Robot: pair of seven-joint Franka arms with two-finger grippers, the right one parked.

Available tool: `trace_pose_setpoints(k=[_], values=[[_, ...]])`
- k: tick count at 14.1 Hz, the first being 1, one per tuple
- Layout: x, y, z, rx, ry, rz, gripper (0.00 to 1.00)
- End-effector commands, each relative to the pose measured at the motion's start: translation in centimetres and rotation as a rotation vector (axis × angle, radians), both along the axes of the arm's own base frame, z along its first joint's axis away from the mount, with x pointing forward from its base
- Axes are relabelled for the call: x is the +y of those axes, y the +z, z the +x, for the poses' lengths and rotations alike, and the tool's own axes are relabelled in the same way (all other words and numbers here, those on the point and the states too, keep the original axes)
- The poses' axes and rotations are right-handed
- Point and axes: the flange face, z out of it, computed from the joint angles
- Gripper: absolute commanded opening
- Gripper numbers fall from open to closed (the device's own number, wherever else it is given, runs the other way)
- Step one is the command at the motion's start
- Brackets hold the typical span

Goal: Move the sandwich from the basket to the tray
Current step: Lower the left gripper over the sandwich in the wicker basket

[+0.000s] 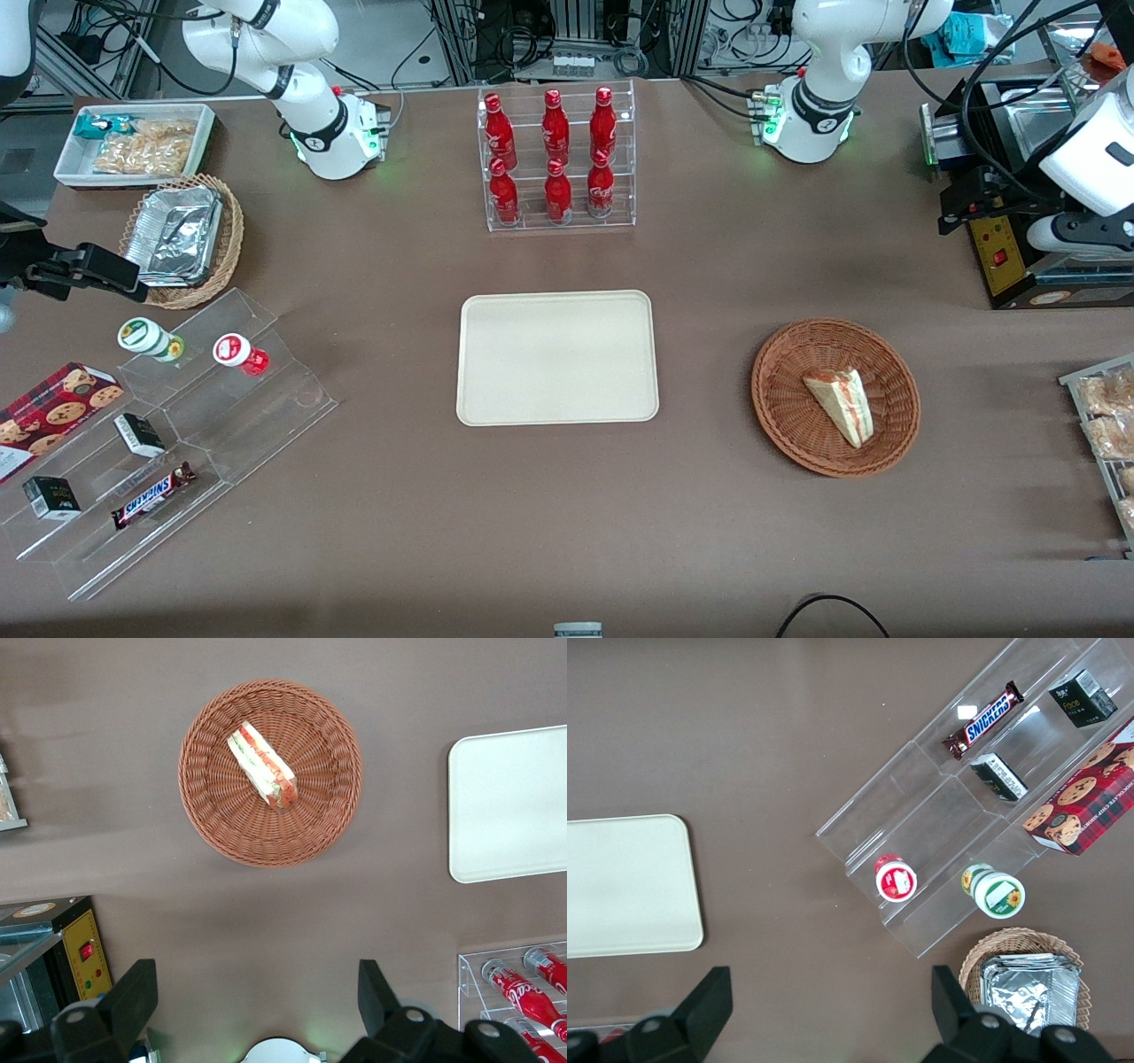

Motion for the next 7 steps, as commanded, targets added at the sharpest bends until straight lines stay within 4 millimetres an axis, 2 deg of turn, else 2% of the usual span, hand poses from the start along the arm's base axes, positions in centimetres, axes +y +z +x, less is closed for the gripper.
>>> trace_pose_setpoints(k=[1,3,5,6,7], values=[[0.2,0.3,-0.1,-0.002,-0.006,-0.005,1.0],[0.2,0.2,-0.1,0.0,0.004,-0.004,1.0],[0.2,-0.8,0.5,0.016,0.147,0.008,1.0],[0.2,-2.1,1.3,0.041,0.217,0.016,1.0],[0.4,-4.3,2.4,0.081,0.272,0.025,1.0]])
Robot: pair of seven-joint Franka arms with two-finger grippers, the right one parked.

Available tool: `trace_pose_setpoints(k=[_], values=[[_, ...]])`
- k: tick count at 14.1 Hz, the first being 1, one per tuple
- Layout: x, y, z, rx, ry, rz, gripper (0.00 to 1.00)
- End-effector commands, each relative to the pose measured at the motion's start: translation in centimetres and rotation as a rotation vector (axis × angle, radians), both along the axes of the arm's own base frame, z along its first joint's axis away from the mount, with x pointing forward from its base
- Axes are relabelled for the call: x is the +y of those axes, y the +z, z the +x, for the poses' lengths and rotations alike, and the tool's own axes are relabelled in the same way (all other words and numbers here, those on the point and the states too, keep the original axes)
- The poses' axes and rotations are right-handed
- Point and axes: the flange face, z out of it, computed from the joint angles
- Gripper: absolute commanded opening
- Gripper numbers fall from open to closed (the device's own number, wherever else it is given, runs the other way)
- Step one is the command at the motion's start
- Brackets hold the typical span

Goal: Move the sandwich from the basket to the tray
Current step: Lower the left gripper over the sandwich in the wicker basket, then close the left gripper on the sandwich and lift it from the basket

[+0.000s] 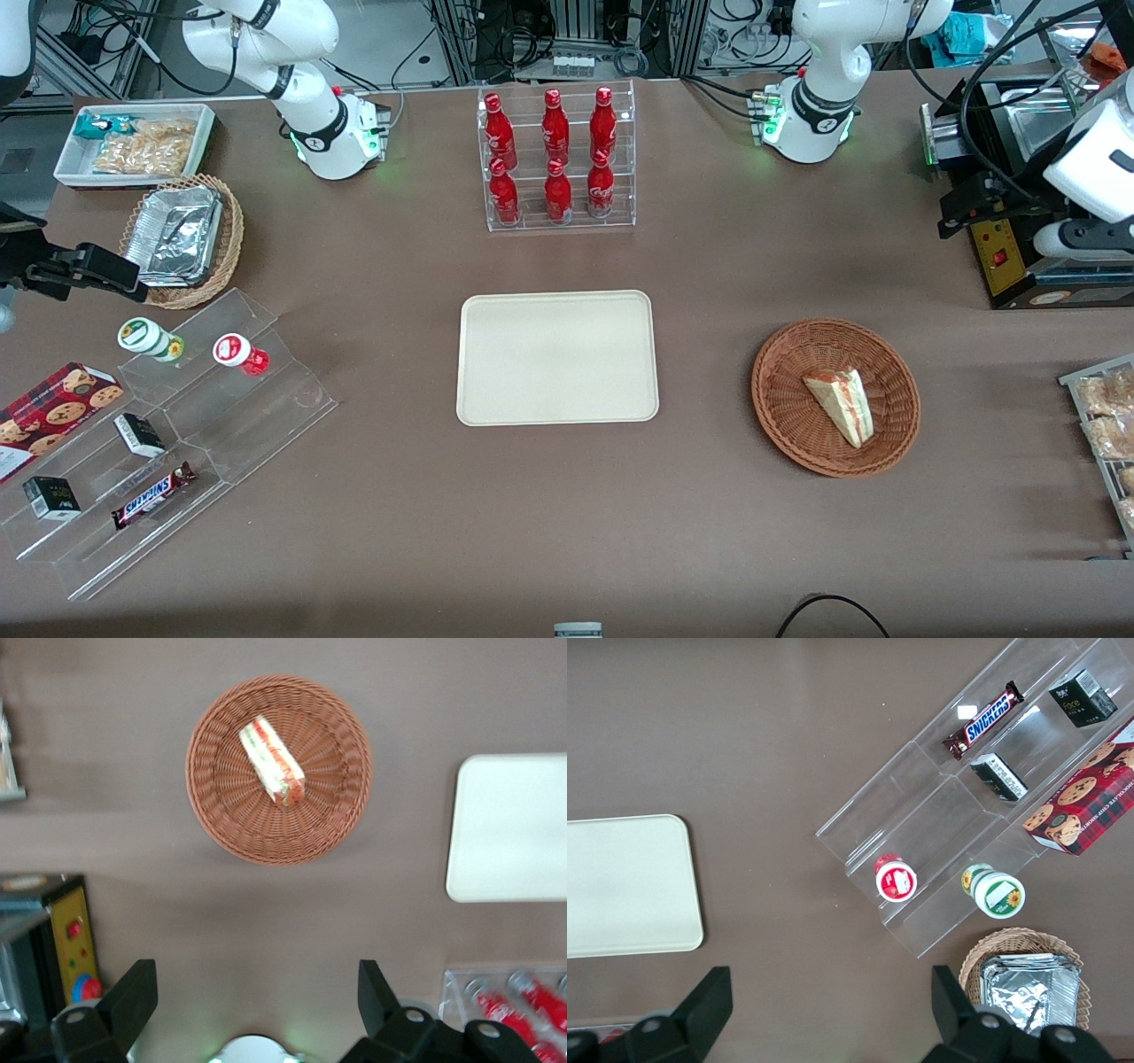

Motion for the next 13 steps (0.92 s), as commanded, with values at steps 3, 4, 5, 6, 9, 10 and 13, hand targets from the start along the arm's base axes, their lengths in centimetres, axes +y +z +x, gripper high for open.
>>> trace_pose_setpoints(k=[3,4,5,6,9,10,13], values=[[0.5,-10.9,4.5,0.135,0.167,0.019,1.0],[0.6,-13.5,5.7,0.144,0.193,0.021,1.0],[0.9,-17.1,7.1,0.162,0.228,0.03,1.0],[1.1,-19.6,8.1,0.165,0.254,0.048,1.0],[0.8,-27.1,10.9,0.147,0.405,0.08,1.0],[0.5,-29.2,11.4,0.139,0.432,0.083,1.0],[0.7,-32.8,11.5,0.125,0.486,0.071,1.0]])
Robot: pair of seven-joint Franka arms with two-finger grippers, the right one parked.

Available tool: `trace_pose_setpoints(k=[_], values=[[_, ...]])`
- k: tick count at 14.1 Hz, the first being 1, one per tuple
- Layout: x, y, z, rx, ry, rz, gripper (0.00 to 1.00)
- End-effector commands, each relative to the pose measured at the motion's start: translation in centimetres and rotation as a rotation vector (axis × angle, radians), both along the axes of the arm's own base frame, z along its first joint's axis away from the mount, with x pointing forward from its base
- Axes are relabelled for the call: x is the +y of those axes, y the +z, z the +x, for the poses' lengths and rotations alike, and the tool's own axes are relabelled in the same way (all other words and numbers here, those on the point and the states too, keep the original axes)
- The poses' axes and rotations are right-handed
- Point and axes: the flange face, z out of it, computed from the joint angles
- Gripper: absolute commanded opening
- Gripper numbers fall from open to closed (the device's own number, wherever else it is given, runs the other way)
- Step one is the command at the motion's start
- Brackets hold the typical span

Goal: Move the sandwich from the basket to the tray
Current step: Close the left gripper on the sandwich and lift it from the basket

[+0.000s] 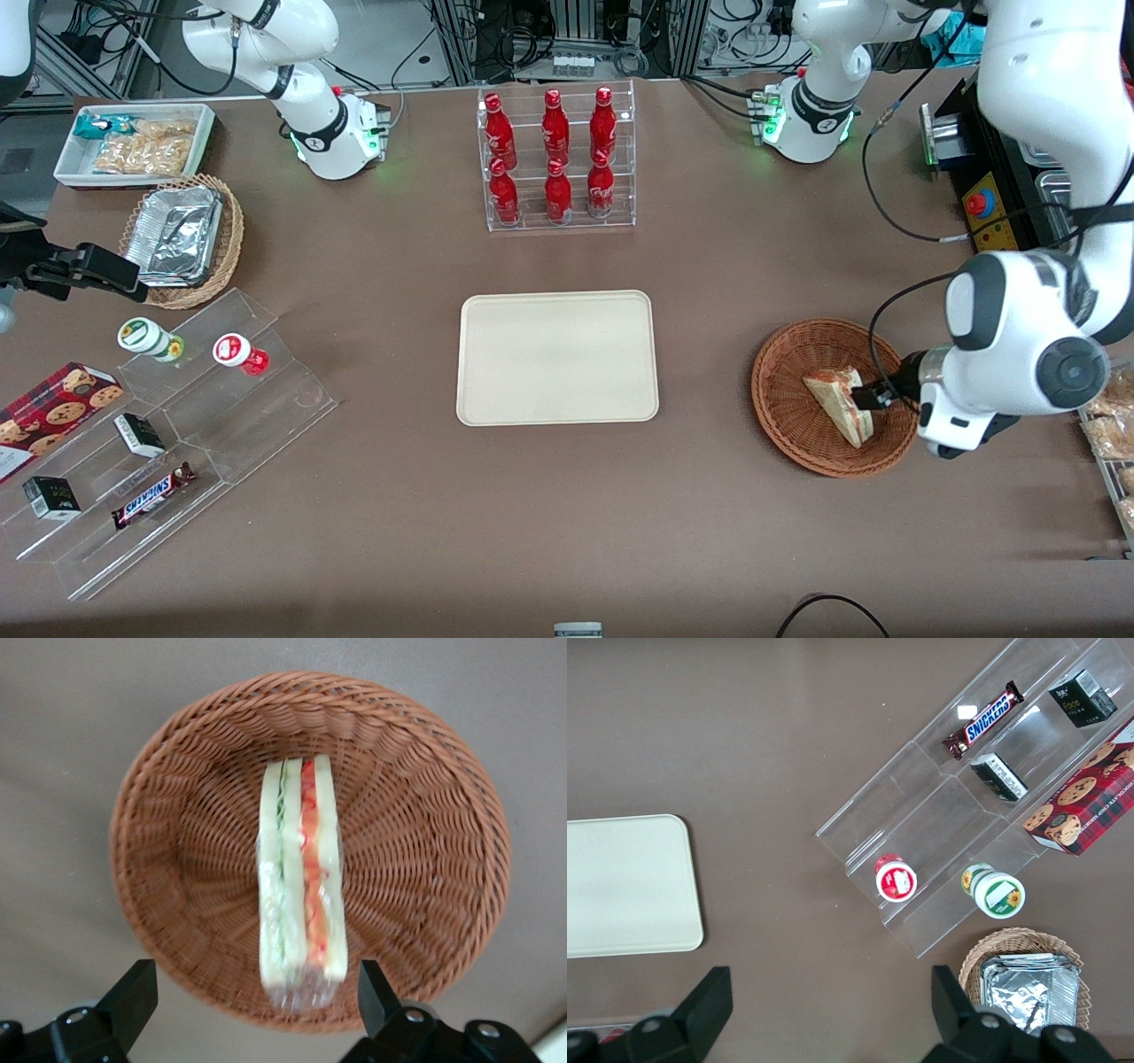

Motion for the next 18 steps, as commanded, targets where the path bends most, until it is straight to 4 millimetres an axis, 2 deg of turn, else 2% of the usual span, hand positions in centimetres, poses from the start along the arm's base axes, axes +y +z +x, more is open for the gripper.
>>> trace_pose_setpoints(k=[1,5,8,9,10,12,13,15,17,18], values=[[-0.2,-1.6,-0.3,-0.031,0.075,0.02,1.0],[-0.7,-5.3,-1.9,-0.058,0.133,0.03,1.0],[-0.7,-6.9,-2.8,-0.058,0.137,0.035,1.0],[-0.7,-7.5,-2.9,-0.055,0.137,0.035,0.96],[-0.8,-7.8,-2.9,-0.052,0.136,0.035,0.82],[-1.2,-7.6,-2.7,-0.054,0.137,0.03,0.43],[-1.8,-7.0,-2.4,-0.061,0.147,0.033,0.32],[-3.4,-5.1,-1.3,-0.1,0.17,0.04,0.29],[-7.1,-3.6,-1.1,-0.108,0.129,0.037,0.29],[-9.5,-2.5,-1.3,-0.098,0.118,0.043,0.29]])
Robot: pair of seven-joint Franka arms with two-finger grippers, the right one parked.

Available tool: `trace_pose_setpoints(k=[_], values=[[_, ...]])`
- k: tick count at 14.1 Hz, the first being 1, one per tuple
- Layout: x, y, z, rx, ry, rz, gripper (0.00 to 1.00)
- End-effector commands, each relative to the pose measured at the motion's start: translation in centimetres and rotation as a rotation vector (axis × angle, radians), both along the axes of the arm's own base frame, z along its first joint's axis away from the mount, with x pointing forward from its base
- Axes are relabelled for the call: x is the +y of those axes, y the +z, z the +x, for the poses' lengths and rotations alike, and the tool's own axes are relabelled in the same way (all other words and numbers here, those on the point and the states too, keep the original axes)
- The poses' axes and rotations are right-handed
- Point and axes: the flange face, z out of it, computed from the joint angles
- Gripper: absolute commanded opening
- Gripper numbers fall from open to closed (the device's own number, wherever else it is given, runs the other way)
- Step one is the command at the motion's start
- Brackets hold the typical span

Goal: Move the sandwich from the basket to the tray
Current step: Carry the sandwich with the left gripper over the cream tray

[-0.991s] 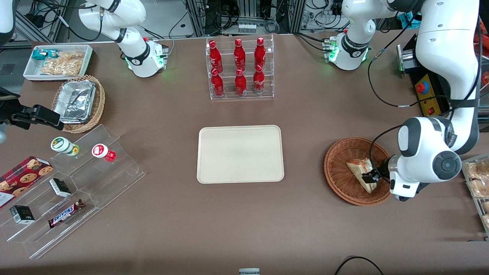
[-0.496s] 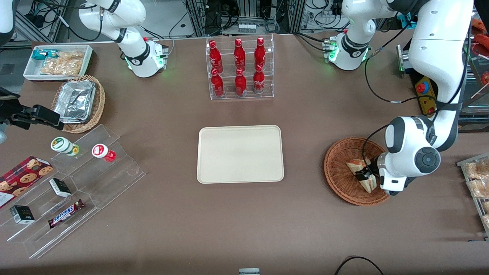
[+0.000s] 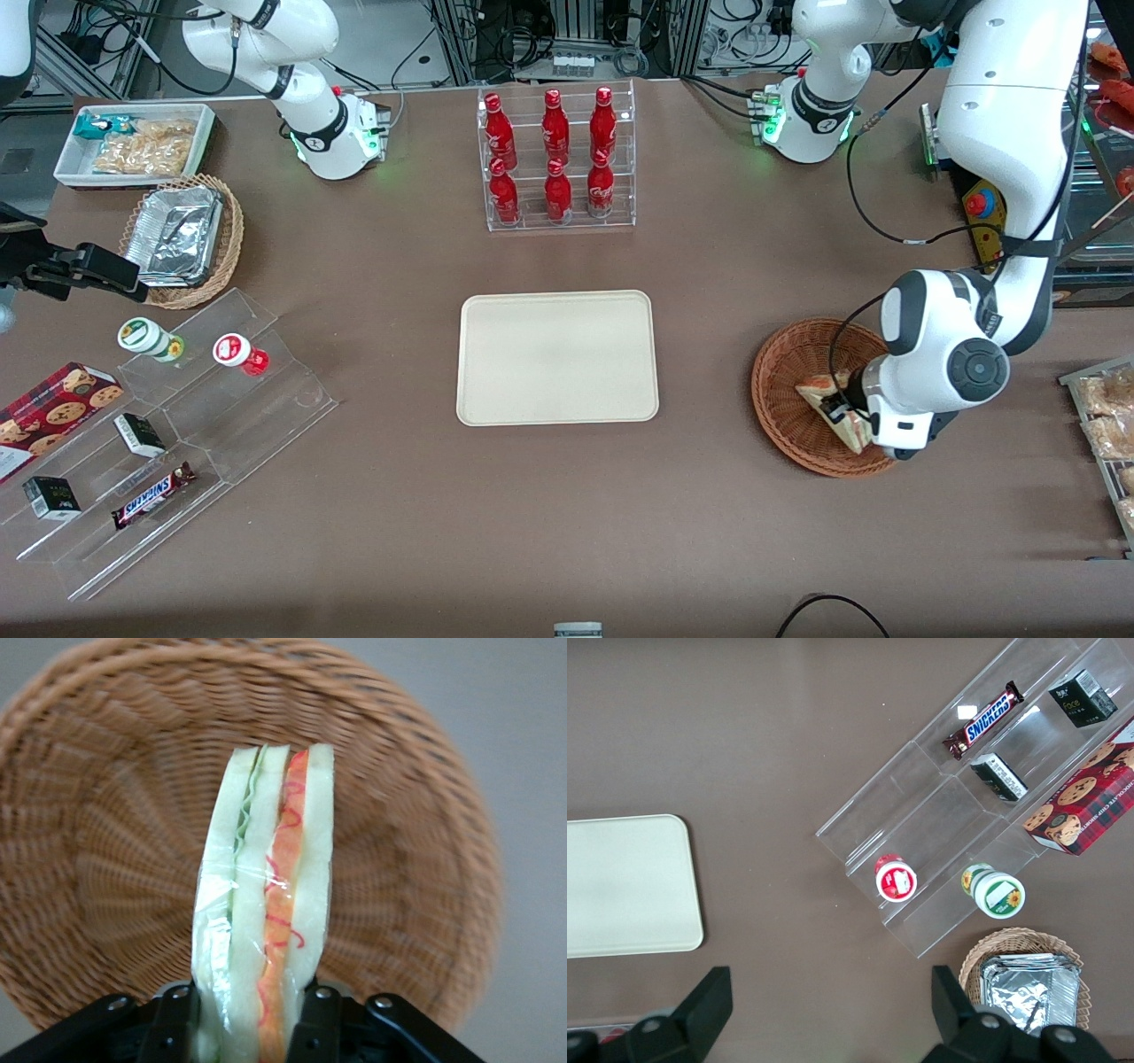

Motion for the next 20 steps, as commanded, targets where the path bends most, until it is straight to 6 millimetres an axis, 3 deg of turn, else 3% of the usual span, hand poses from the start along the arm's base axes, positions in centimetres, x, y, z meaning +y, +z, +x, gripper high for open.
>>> trace_pose_setpoints(k=[1,3,5,9,12,15,18,20], values=[[-6.7,3.6,-0.2,0.011,-0.004,0.031,0.29],[-13.3,6.7,-0.7,0.015,0.034,0.059,0.29],[-20.6,7.3,-2.5,0.023,0.062,0.083,0.29],[-32.9,5.2,-6.9,0.007,-0.04,0.085,0.29],[-38.3,4.0,-9.5,0.0,-0.239,0.056,0.29],[-42.3,1.6,-12.7,0.041,-0.472,0.007,0.3],[-44.4,-1.1,-14.5,0.083,-0.605,-0.033,0.3],[-45.2,-2.4,-14.5,0.091,-0.616,-0.046,0.3]])
